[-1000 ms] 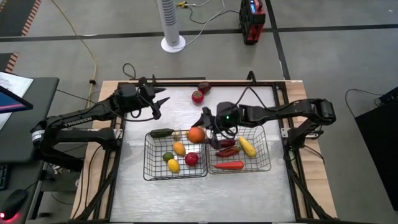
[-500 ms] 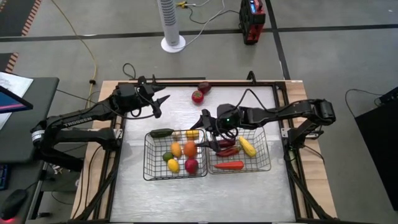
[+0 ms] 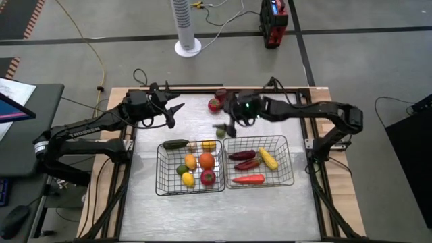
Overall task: Sort produce into baskets
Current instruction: Put the green lime into the black wire basket
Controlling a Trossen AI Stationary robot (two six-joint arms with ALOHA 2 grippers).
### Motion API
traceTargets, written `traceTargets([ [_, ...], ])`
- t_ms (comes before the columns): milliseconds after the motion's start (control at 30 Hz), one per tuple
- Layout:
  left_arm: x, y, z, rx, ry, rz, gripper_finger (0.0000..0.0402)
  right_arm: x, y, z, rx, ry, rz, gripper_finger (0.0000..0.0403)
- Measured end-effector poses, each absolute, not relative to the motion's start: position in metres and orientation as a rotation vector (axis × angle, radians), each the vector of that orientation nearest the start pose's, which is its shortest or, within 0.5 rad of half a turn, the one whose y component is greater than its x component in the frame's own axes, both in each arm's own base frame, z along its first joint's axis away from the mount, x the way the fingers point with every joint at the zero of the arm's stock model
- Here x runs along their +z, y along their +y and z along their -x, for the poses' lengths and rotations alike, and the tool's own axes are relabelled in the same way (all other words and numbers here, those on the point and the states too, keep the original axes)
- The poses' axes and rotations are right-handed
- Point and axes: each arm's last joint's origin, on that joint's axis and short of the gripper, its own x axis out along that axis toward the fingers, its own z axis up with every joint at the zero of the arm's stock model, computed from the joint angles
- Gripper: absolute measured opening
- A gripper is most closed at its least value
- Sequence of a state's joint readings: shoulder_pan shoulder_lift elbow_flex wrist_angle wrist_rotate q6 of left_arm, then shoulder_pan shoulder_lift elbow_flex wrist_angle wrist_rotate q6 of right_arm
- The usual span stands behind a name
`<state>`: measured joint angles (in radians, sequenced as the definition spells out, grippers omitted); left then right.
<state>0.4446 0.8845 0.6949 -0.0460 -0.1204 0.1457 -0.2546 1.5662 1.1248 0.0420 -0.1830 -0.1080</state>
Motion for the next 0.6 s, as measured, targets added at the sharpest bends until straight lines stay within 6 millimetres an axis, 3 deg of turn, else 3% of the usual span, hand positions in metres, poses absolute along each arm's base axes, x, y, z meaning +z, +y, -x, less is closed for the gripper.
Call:
traceTargets([
  [300,0.297,0.088,-0.177,0.543,0.288,-0.1,0.019,0.237,-0.157,-0.344,-0.302,0.483,-0.025,0.0397],
  [467,0.296,0.088,-0.177,0.542,0.292,-0.099,0.019,0.204,-0.166,-0.348,-0.306,0.608,-0.068,0.0397],
  [600,0.295,0.088,-0.177,0.541,0.307,-0.096,0.019,0.189,-0.156,-0.34,-0.226,0.789,-0.068,0.0397],
])
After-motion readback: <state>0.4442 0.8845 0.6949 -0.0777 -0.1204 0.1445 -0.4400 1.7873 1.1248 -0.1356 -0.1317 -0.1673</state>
